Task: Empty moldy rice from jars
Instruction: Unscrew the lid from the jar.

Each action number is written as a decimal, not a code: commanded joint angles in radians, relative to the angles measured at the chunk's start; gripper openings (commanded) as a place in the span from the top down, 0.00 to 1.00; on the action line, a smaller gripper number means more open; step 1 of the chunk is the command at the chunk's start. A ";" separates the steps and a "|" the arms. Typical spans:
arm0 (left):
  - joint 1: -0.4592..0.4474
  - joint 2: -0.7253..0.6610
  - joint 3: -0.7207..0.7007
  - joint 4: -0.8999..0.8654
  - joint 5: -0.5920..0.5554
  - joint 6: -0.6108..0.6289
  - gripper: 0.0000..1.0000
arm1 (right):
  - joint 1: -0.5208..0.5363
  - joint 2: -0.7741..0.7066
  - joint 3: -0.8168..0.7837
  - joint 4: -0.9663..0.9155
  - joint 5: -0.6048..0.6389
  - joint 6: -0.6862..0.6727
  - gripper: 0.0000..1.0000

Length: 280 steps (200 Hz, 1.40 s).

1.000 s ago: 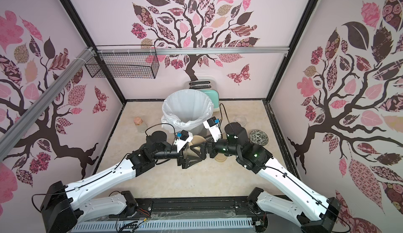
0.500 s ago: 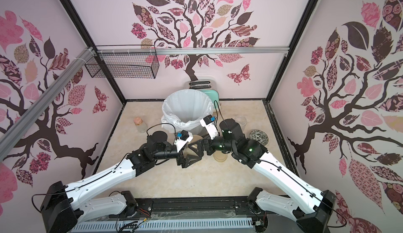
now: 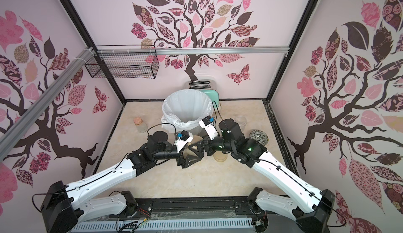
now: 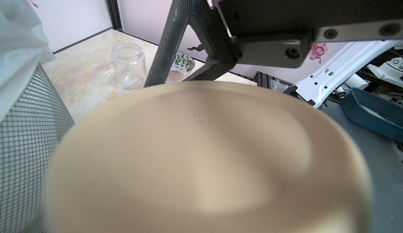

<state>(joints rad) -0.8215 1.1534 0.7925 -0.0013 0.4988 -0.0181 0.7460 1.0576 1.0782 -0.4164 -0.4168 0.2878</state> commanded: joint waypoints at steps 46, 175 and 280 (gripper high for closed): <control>0.009 -0.006 0.057 0.054 -0.001 0.005 0.29 | 0.014 0.004 0.028 -0.021 -0.043 -0.058 0.20; 0.089 -0.107 0.062 -0.011 0.284 -0.037 0.30 | -0.008 0.012 -0.006 0.093 -0.482 -0.414 0.23; 0.091 -0.131 0.058 -0.041 0.227 -0.010 0.29 | -0.014 -0.017 0.067 -0.019 -0.361 -0.459 0.00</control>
<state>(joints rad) -0.7494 1.0565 0.8104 -0.1070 0.7834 -0.0113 0.7204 1.0664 1.0851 -0.3702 -0.7589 -0.1581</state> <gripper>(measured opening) 0.878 0.995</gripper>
